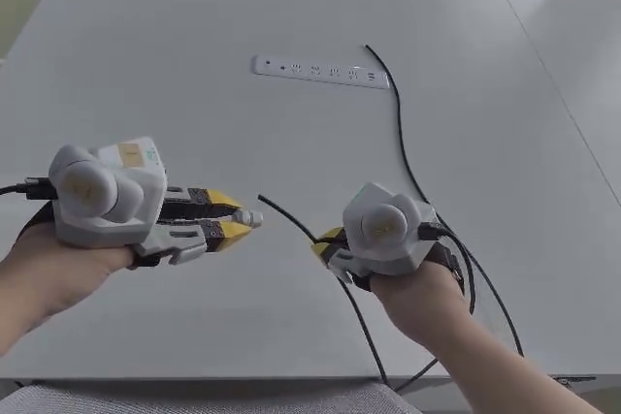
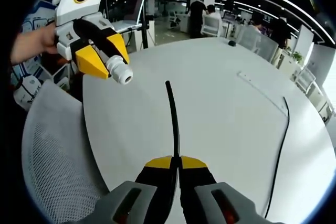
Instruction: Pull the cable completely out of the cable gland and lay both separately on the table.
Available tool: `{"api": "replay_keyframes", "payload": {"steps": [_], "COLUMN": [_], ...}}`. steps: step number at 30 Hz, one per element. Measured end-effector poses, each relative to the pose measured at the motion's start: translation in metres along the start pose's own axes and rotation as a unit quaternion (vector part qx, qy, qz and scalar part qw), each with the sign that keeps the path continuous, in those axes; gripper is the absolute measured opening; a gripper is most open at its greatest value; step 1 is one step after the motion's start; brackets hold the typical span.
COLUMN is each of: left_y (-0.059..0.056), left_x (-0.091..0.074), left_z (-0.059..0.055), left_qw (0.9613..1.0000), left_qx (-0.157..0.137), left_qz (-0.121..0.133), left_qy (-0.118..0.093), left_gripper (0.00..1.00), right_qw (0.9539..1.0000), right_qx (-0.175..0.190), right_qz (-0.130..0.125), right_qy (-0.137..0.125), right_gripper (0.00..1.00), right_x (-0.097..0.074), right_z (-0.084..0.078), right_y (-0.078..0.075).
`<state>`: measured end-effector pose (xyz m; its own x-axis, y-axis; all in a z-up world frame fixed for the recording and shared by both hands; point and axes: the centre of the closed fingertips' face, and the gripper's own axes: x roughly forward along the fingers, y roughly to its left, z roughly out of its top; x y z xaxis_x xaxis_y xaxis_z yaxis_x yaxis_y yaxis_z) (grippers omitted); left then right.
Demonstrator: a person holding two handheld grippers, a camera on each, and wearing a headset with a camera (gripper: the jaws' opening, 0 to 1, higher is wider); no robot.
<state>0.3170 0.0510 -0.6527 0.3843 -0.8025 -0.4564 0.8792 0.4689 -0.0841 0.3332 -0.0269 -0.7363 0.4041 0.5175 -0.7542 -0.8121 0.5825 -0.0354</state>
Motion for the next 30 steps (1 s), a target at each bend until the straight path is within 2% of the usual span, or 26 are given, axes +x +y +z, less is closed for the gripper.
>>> {"api": "replay_keyframes", "payload": {"steps": [9, 13, 30], "left_y": [-0.002, -0.003, -0.007], "left_x": [0.001, 0.003, 0.005], "left_z": [-0.002, -0.007, -0.031], "left_qw": [1.0000, 1.0000, 0.9999], "left_qx": [-0.001, -0.001, -0.013], "left_qz": [-0.003, -0.004, -0.002], "left_qy": [0.001, 0.004, 0.010], "left_gripper": [0.15, 0.15, 0.16], "right_qw": [1.0000, 1.0000, 0.9997], "right_qx": [0.001, -0.004, -0.002], "right_qz": [-0.005, -0.006, -0.023], "right_qy": [0.000, 0.000, -0.011], "right_gripper": [0.00, 0.00, 0.00], "right_x": [-0.002, -0.003, 0.002], "right_z": [0.000, 0.002, 0.037], "right_y": [-0.003, -0.007, -0.040]}}
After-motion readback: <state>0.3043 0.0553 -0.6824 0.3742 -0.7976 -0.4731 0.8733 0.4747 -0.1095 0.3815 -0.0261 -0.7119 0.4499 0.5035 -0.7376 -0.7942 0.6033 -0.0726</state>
